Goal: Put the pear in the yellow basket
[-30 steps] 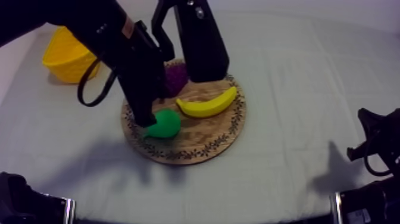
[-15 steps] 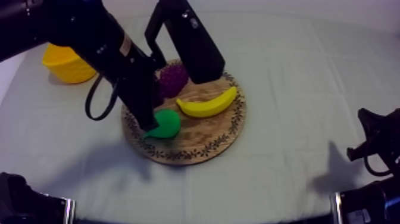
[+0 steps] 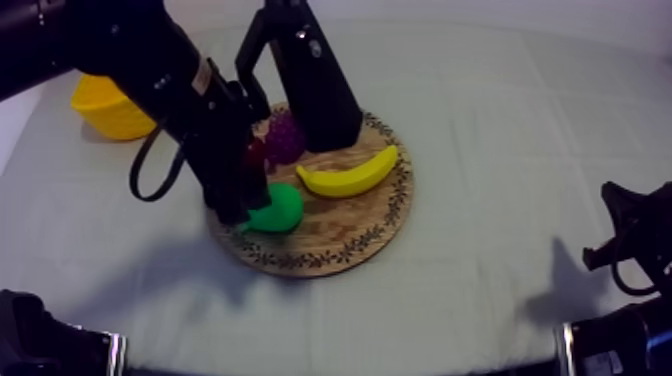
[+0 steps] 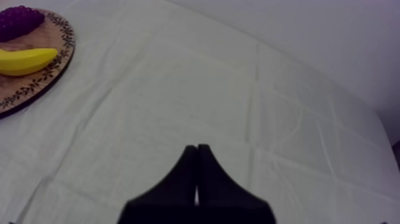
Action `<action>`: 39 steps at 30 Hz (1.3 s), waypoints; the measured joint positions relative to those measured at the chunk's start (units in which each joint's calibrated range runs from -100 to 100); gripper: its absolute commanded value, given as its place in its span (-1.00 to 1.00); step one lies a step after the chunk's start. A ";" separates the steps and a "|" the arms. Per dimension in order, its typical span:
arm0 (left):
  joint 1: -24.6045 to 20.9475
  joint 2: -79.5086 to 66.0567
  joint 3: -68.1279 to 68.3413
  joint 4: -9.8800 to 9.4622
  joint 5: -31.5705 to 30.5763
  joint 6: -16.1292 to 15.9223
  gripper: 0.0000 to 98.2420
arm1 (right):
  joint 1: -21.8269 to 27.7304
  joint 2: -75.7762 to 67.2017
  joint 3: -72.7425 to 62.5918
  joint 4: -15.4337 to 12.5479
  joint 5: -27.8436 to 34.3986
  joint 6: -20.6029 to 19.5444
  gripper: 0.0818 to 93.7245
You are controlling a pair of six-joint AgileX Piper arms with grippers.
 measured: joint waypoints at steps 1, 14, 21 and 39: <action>0.17 0.00 0.15 -0.06 0.09 0.21 0.78 | 0.00 0.00 0.00 0.00 0.00 0.00 -0.99; 1.95 1.40 2.17 -1.71 -1.89 1.74 0.96 | 0.00 0.00 0.00 0.00 0.00 0.00 -0.99; 0.93 5.26 4.71 -1.59 -6.16 1.28 0.96 | 0.00 0.00 0.00 0.00 0.00 0.00 -0.99; -3.44 23.75 1.76 -1.14 -14.50 -0.39 0.92 | 0.00 0.00 0.00 0.00 0.00 0.00 -0.99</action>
